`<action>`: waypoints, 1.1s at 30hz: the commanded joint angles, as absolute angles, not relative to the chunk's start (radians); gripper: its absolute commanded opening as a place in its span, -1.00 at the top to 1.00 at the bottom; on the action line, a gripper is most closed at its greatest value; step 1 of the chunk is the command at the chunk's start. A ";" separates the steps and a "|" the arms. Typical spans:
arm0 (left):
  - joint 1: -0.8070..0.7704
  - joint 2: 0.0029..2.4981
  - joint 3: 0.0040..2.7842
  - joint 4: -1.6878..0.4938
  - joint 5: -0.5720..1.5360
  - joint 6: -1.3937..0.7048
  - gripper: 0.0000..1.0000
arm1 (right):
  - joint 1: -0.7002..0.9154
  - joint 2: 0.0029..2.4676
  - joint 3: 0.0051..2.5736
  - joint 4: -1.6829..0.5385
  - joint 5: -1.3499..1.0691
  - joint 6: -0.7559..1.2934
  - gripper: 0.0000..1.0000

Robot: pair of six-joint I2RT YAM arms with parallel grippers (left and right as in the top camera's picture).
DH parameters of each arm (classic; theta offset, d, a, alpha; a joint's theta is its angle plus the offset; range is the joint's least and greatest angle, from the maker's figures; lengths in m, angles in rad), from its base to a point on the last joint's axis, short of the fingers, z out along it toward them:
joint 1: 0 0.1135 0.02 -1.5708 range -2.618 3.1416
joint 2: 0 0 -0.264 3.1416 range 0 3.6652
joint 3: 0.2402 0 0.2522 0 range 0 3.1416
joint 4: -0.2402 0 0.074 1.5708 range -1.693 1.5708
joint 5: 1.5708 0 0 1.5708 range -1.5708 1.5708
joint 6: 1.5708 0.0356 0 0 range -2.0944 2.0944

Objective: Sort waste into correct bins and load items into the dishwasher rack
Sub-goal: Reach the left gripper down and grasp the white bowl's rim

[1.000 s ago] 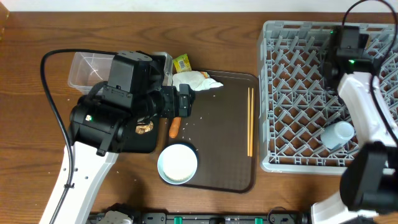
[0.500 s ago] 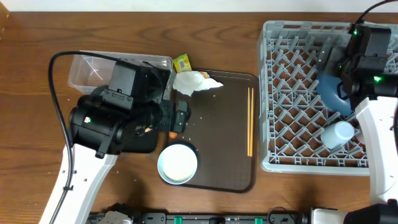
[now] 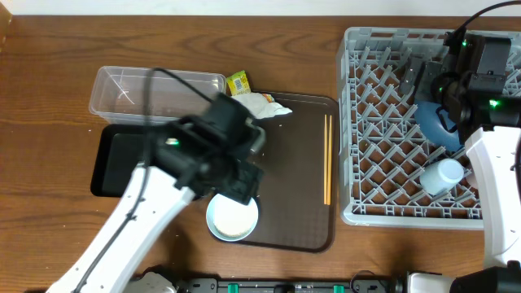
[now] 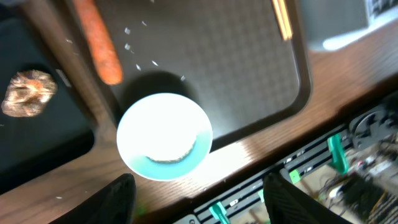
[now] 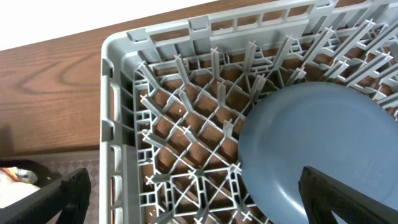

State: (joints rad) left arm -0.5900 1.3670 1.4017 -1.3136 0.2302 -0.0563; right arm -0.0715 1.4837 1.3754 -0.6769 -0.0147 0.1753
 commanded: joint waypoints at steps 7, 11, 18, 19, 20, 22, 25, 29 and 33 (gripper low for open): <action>-0.801 1.515 1.308 -1.292 0.032 -0.252 -0.12 | -0.064 1.478 1.385 -0.701 -0.034 0.186 -0.98; -0.852 1.588 1.257 -1.243 0.033 -0.281 -0.04 | -0.064 1.478 1.385 -0.710 -0.034 0.186 -0.98; -0.899 1.700 1.151 -1.163 0.044 -0.293 -0.03 | -0.064 1.478 1.385 -0.710 -0.034 0.186 -0.98; -0.899 1.714 1.141 -1.149 0.057 -0.290 -0.02 | -0.064 1.478 1.385 -0.710 -0.034 0.186 -0.99; -0.899 1.727 1.127 -1.129 0.084 -0.275 -0.03 | -0.064 1.478 1.385 -0.710 -0.034 0.187 -0.98; -0.899 1.744 1.097 -1.086 0.149 -0.225 -0.02 | -0.064 1.478 1.385 -0.710 -0.034 0.186 -0.98; -0.899 1.759 1.056 -1.040 0.176 -0.204 0.24 | -0.064 1.478 1.385 -0.712 -0.035 0.186 -0.98; -0.899 1.758 1.045 -1.020 0.172 -0.202 0.51 | -0.064 1.478 1.385 -0.710 -0.034 0.187 -0.99; -0.899 1.758 1.045 -0.988 0.173 -0.195 0.61 | -0.064 1.478 1.385 -0.708 -0.035 0.187 -0.98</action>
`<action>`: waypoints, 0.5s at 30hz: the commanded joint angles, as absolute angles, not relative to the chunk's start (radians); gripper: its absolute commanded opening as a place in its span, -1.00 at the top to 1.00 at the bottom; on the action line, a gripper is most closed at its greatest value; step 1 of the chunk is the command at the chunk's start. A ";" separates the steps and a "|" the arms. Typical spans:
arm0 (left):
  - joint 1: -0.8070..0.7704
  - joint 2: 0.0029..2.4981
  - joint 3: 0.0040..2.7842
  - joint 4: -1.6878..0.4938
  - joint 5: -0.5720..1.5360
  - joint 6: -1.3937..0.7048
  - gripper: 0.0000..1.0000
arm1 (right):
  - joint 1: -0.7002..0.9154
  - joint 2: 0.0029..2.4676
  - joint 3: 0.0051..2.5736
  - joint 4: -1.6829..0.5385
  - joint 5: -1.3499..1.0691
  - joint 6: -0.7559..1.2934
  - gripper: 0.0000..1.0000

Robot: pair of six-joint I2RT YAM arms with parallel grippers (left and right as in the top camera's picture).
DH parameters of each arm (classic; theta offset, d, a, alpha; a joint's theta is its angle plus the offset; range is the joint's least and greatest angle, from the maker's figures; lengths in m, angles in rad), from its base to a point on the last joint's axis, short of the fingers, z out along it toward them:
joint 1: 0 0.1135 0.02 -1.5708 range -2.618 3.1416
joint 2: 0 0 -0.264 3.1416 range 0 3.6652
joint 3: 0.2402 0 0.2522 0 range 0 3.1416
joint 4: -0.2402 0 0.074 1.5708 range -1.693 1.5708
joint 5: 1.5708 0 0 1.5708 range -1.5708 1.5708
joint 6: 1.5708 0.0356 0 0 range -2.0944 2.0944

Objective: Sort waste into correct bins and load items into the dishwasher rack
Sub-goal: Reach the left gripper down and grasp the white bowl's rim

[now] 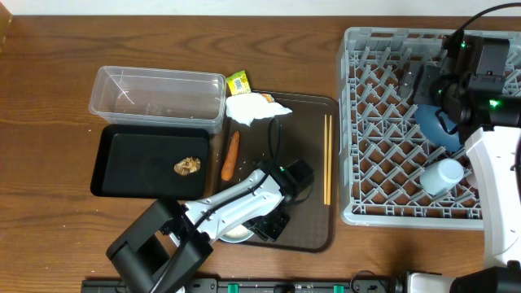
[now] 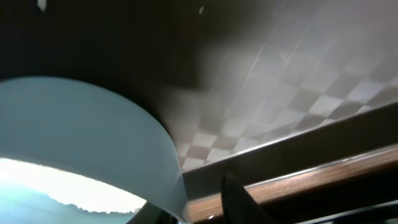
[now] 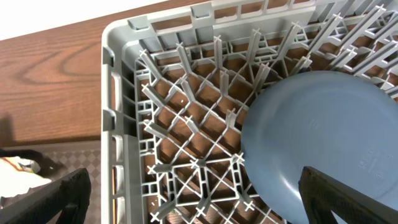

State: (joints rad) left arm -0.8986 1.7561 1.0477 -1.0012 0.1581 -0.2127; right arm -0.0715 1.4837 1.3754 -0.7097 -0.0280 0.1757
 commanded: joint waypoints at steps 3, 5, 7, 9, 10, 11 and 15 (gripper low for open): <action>-0.899 1.758 1.045 -0.949 0.172 -0.176 0.70 | -0.064 1.478 1.385 -0.708 -0.035 0.187 -0.98; -0.899 1.758 1.045 -0.934 0.172 -0.176 0.70 | -0.064 1.478 1.385 -0.709 -0.034 0.186 -0.99; -0.899 1.758 1.045 -0.923 0.171 -0.176 0.68 | -0.064 1.478 1.385 -0.712 -0.034 0.186 -0.98; -0.899 1.758 1.044 -0.921 0.164 -0.177 0.56 | -0.064 1.478 1.385 -0.717 -0.034 0.186 -0.99; -0.899 1.759 1.042 -0.920 0.154 -0.177 0.56 | -0.064 1.478 1.385 -0.720 -0.034 0.186 -0.99; -0.899 1.760 1.038 -0.916 0.139 -0.177 0.56 | -0.064 1.478 1.385 -0.722 -0.034 0.186 -0.98; -0.899 1.772 1.023 -0.892 0.131 -0.177 0.56 | -0.064 1.478 1.385 -0.722 -0.034 0.186 -0.98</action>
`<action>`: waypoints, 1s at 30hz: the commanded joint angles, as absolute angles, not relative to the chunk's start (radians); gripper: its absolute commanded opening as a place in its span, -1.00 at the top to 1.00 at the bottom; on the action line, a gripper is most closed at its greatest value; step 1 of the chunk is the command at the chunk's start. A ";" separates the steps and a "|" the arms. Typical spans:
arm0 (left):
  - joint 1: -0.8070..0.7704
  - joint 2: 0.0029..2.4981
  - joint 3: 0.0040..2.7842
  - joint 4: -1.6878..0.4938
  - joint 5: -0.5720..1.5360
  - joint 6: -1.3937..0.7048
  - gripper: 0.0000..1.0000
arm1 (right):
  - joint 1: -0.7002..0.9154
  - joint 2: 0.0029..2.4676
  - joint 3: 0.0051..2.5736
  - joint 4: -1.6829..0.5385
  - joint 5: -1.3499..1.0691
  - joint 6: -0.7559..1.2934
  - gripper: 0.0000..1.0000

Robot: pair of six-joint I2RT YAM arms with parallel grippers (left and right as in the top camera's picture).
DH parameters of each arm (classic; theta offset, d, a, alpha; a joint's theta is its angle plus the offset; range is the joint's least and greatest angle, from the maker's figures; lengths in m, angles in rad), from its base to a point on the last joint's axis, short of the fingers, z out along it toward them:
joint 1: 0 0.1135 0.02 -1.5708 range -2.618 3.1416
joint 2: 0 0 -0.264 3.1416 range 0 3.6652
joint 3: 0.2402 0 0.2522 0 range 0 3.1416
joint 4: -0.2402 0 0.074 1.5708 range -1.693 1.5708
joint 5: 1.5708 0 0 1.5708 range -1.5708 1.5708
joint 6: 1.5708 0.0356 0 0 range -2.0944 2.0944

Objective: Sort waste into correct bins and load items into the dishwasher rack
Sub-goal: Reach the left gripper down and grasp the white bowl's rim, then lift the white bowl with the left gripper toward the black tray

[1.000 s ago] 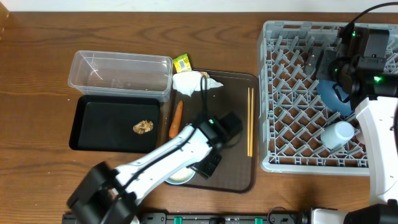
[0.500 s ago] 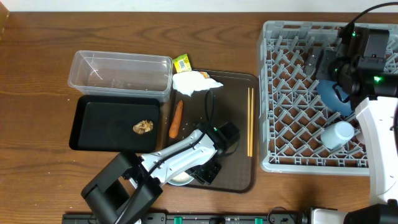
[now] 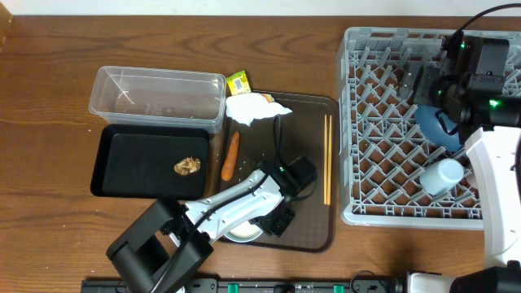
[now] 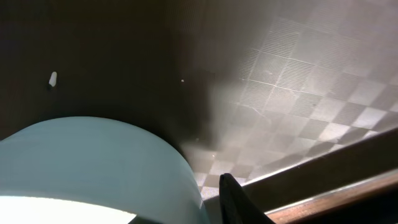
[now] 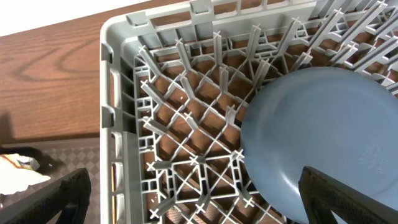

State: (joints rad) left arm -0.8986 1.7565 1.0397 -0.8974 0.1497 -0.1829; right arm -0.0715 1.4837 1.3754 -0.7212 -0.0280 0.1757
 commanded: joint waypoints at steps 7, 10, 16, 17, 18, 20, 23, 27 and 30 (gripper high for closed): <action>-0.899 1.785 1.022 -0.884 0.109 -0.176 0.88 | -0.064 1.478 1.385 -0.722 -0.034 0.186 -0.99; -0.899 1.785 1.022 -0.884 0.065 -0.177 0.87 | -0.064 1.478 1.385 -0.722 -0.034 0.186 -0.98; -0.899 1.771 1.039 -0.912 0.060 -0.177 0.87 | -0.064 1.478 1.385 -0.723 -0.034 0.186 -0.99; -0.899 1.752 1.059 -0.935 0.064 -0.177 0.87 | -0.064 1.478 1.385 -0.723 -0.034 0.186 -0.99; -0.899 1.739 1.073 -0.949 0.065 -0.177 0.87 | -0.064 1.478 1.385 -0.723 -0.034 0.186 -0.98; -0.899 1.701 1.099 -0.971 0.071 -0.175 0.88 | -0.064 1.478 1.385 -0.723 -0.034 0.186 -0.99; -0.898 1.615 1.125 -0.982 0.071 -0.153 0.87 | -0.064 1.478 1.385 -0.722 -0.034 0.186 -0.98; -0.864 1.492 1.131 -0.979 0.071 -0.150 0.88 | -0.064 1.478 1.385 -0.722 -0.034 0.186 -0.99; -0.817 1.422 1.130 -0.979 0.091 -0.150 0.87 | -0.064 1.478 1.385 -0.722 -0.034 0.187 -0.99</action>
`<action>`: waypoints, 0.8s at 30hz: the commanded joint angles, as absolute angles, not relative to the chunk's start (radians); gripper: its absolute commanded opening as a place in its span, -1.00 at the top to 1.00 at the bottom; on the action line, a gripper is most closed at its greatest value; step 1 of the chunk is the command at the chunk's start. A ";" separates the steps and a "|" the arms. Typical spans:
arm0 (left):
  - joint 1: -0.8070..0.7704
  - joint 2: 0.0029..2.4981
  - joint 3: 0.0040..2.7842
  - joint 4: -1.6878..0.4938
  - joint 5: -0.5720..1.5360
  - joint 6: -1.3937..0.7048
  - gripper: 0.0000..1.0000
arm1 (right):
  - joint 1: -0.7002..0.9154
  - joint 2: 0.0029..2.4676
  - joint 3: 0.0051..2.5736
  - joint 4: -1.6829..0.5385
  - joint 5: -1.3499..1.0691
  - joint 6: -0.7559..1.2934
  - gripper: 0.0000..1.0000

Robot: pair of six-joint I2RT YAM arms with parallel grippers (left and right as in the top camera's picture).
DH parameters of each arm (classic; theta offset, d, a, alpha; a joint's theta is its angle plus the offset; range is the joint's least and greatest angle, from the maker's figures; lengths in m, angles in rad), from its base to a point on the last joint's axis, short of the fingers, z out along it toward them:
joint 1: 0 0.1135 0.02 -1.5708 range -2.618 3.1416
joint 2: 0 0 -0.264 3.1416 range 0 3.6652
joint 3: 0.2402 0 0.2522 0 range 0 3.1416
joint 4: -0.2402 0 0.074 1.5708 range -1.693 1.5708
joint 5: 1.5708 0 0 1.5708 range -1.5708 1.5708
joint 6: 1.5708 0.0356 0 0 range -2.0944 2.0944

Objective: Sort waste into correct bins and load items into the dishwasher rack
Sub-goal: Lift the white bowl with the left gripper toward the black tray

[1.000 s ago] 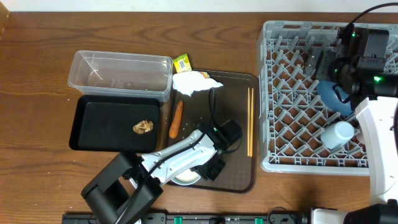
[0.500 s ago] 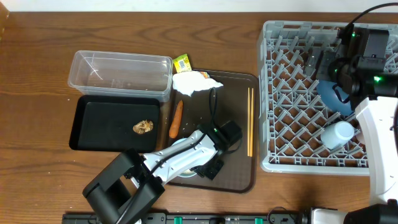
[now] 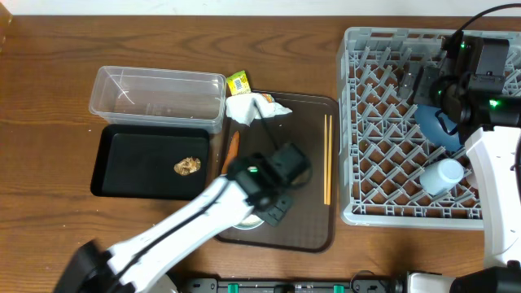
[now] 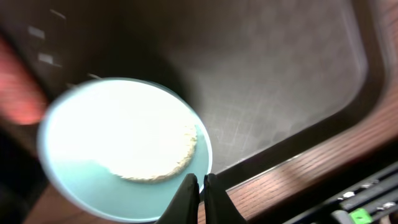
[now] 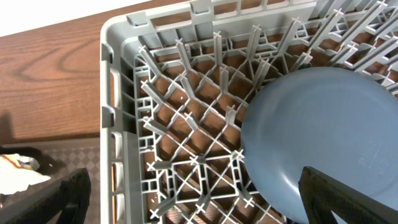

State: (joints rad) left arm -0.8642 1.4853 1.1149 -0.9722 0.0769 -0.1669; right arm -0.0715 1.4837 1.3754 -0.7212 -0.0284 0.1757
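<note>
A light blue plate [image 4: 124, 149] with a white food scrap on it sits over the dark brown tray [image 4: 273, 74]. My left gripper [image 4: 200, 186] is shut on the plate's near right rim. From overhead the left gripper [image 3: 274, 205] and arm hide most of the plate [image 3: 248, 221]. An orange carrot [image 3: 230, 148], a white napkin [image 3: 254, 107] and wooden chopsticks [image 3: 327, 159] lie on the tray. My right gripper [image 5: 205, 208] hangs open above the grey dishwasher rack [image 5: 118, 99], beside a blue dish [image 5: 323, 149].
A clear bin [image 3: 159, 98] and a black bin [image 3: 134, 163] holding a brown scrap [image 3: 188, 165] stand left of the tray. A yellow-green wrapper [image 3: 238, 82] lies behind the napkin. A white cup [image 3: 444, 175] lies in the rack [image 3: 383, 122].
The left wrist camera was down close against the plate's edge; now it is higher, showing the whole plate with the fingers shut on its rim. The right arm is unchanged.
My left gripper was open above the plate on the tray. Then it was down at the plate's right edge and stayed there. Now it is shut on the rim and stands higher. The right gripper stayed open over the rack throughout.
</note>
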 commanded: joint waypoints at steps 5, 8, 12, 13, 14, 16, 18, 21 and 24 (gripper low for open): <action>-0.775 1.393 1.128 -0.979 0.144 -0.142 0.88 | -0.064 1.478 1.385 -0.722 -0.034 0.186 -0.99; -0.817 1.430 1.111 -0.979 0.141 -0.142 0.75 | -0.064 1.478 1.385 -0.722 -0.034 0.186 -0.98; -0.896 1.519 1.097 -0.979 0.066 -0.143 0.19 | -0.064 1.478 1.385 -0.723 -0.034 0.186 -0.98; -0.914 1.548 1.097 -0.979 0.049 -0.144 0.10 | -0.064 1.478 1.385 -0.722 -0.034 0.186 -0.98; -0.927 1.573 1.097 -0.977 0.041 -0.144 0.03 | -0.064 1.478 1.385 -0.722 -0.034 0.186 -0.98; -0.946 1.620 1.097 -0.974 0.040 -0.144 -0.01 | -0.064 1.478 1.385 -0.722 -0.034 0.186 -0.99; -0.962 1.669 1.097 -0.976 0.039 -0.143 -0.01 | -0.064 1.478 1.385 -0.722 -0.034 0.186 -0.98; -0.972 1.739 1.097 -0.988 0.039 -0.143 -0.02 | -0.064 1.478 1.385 -0.722 -0.034 0.187 -0.98; -0.972 1.789 1.097 -0.986 0.038 -0.143 0.01 | -0.064 1.478 1.385 -0.723 -0.034 0.187 -0.98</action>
